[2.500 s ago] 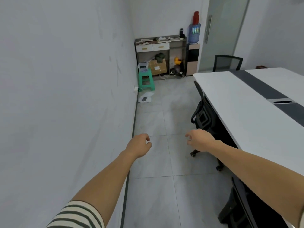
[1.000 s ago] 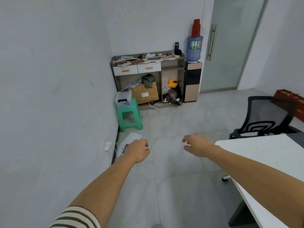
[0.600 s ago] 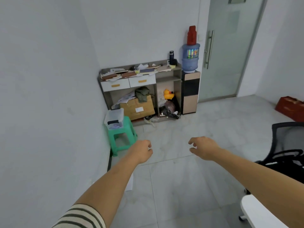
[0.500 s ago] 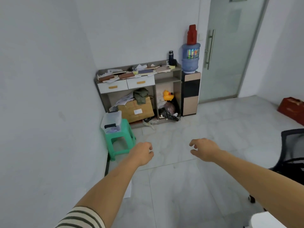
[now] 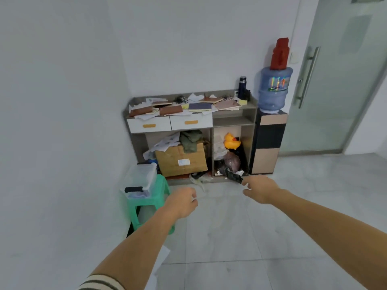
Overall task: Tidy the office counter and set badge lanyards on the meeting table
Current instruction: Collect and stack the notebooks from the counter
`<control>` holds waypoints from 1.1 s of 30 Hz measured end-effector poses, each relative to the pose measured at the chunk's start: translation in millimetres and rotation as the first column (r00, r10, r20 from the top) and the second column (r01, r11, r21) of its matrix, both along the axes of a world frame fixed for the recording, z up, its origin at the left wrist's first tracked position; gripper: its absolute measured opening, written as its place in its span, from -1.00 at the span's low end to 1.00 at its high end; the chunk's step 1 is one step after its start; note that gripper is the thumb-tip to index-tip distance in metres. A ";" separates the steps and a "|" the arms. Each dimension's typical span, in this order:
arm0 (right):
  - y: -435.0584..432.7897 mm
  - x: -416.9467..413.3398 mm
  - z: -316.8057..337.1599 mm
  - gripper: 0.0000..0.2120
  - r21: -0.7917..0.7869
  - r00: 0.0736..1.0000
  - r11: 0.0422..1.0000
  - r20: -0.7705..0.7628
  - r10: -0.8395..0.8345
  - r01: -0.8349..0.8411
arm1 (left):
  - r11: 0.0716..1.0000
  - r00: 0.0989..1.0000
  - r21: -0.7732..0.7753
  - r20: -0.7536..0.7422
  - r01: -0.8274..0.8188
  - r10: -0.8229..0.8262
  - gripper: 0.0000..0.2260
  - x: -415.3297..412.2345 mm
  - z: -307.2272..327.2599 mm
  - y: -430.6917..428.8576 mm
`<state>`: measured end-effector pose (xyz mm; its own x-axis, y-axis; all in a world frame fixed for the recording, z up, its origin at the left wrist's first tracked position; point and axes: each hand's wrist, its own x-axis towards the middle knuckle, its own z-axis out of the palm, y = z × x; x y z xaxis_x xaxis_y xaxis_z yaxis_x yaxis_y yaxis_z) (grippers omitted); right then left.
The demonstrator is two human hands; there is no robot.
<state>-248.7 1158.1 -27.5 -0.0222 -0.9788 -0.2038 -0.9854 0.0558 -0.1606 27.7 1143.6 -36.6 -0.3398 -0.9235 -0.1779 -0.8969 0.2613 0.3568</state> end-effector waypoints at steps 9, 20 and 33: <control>-220.7 6.3 -26.5 -0.69 -0.004 0.991 0.991 0.006 0.132 -0.132 | 0.999 0.999 0.000 -0.024 -0.049 0.049 -0.78 -8.9 -17.9 -221.8; -448.0 -40.7 -3.4 -0.89 -0.034 0.995 0.999 0.097 0.002 0.001 | 0.997 0.997 -0.039 0.005 0.071 -0.071 -0.77 -45.8 10.7 -481.5; -751.0 -113.6 -38.4 -0.65 -0.045 0.996 0.997 0.059 0.072 -0.069 | 0.996 0.989 0.054 -0.131 -0.067 0.074 -0.82 -105.9 -20.0 -741.0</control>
<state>-362.2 407.1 -65.9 0.0579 -0.9853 -0.1608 -0.9752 -0.0214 -0.2205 -78.2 402.6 -56.7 -0.2981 -0.9371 -0.1818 -0.8563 0.1783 0.4847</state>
